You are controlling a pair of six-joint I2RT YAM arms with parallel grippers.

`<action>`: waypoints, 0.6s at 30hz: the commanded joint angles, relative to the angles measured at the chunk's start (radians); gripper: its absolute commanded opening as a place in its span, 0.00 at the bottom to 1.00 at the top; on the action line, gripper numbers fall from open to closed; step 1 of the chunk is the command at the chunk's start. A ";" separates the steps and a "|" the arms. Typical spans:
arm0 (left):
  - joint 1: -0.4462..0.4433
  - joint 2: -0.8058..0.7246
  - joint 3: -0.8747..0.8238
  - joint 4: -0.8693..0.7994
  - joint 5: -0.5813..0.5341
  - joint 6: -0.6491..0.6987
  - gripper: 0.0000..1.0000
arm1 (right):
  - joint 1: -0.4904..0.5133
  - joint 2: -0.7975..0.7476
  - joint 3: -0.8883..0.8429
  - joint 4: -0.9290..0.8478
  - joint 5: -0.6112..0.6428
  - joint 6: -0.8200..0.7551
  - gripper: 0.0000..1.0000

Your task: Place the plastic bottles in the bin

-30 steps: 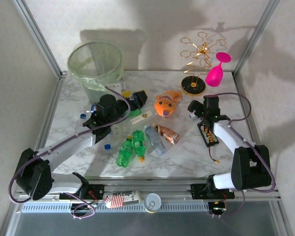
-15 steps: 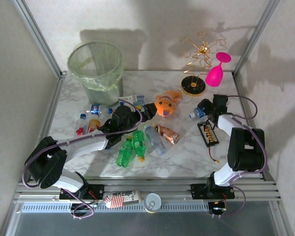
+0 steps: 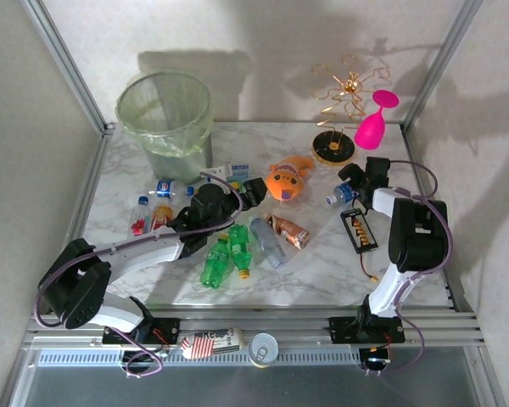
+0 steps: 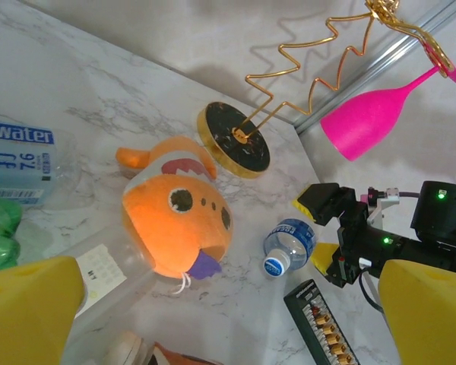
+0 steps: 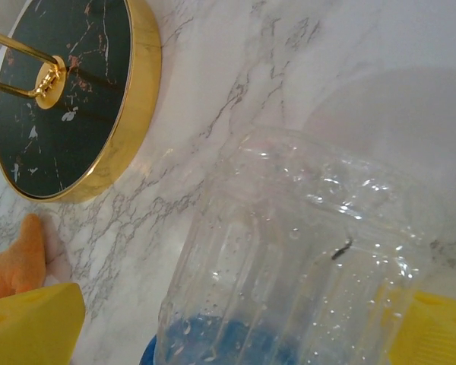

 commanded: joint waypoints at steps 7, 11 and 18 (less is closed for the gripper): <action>0.001 -0.064 -0.039 -0.026 -0.069 0.020 0.99 | -0.005 0.024 -0.015 0.076 -0.047 0.030 0.87; 0.001 -0.077 -0.049 -0.030 -0.079 0.018 1.00 | -0.005 0.025 -0.028 0.099 -0.071 0.029 0.80; 0.001 -0.088 -0.055 -0.034 -0.090 0.021 0.99 | -0.004 0.058 -0.031 0.108 -0.078 0.041 0.84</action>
